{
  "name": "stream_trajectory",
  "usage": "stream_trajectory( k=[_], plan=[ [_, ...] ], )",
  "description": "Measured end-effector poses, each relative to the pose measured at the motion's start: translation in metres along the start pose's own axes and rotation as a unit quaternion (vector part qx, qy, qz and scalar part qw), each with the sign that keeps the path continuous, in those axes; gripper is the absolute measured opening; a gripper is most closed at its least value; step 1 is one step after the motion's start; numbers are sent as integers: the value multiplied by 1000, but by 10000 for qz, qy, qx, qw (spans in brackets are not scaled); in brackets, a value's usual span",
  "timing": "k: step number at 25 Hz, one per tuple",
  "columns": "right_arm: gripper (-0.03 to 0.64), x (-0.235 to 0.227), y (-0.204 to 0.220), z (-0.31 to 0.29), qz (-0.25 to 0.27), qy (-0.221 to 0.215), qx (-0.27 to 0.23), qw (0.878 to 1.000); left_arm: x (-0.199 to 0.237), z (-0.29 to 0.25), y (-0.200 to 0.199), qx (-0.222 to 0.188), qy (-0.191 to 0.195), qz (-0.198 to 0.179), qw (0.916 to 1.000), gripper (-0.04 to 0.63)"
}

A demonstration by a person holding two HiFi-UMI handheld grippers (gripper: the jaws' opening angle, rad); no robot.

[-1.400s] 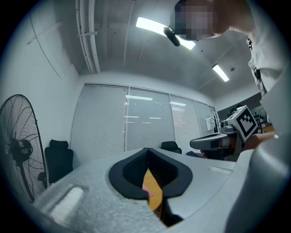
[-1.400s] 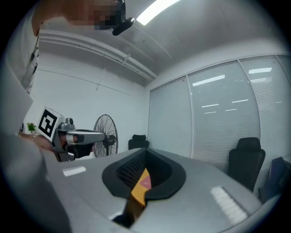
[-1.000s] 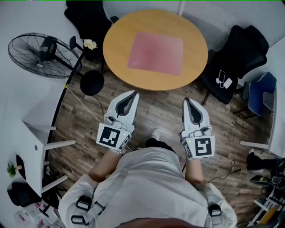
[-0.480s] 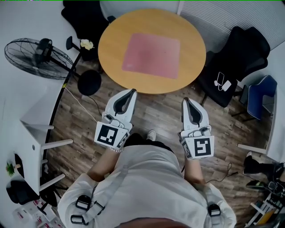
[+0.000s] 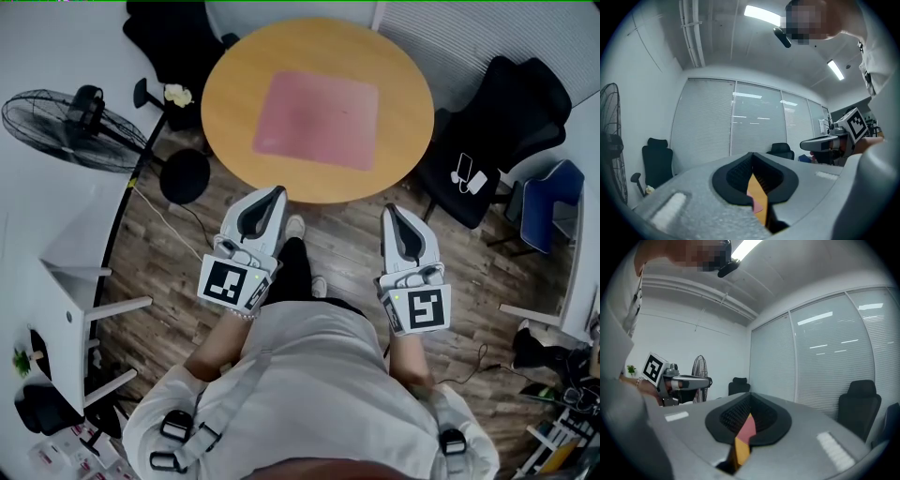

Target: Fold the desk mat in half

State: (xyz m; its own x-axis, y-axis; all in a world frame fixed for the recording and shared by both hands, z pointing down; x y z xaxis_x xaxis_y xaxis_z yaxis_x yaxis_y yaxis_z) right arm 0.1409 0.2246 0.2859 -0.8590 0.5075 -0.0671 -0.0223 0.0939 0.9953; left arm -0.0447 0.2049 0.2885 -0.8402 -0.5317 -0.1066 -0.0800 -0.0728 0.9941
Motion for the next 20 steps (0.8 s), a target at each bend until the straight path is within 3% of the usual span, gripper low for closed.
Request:
stream_trajectory(
  k=[20],
  plan=[
    [5,-34,-8,-128,150,115,138,9997,95,-95,16,-7,191,72,9998,5]
  ],
)
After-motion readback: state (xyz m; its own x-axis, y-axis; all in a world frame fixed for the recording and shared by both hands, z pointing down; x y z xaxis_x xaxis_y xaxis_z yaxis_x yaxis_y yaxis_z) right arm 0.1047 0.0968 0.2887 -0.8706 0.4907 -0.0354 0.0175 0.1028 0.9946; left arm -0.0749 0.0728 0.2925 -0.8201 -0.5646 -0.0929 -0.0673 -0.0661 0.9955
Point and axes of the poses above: the fingertips, and each gripper's own axes: z backward along the fingers, x to its left, y out of its underside, the point moved 2 cm from there along z, backward along the fingers, and after that the axes turned 8 degrees about -z, right-handed, at the moved point
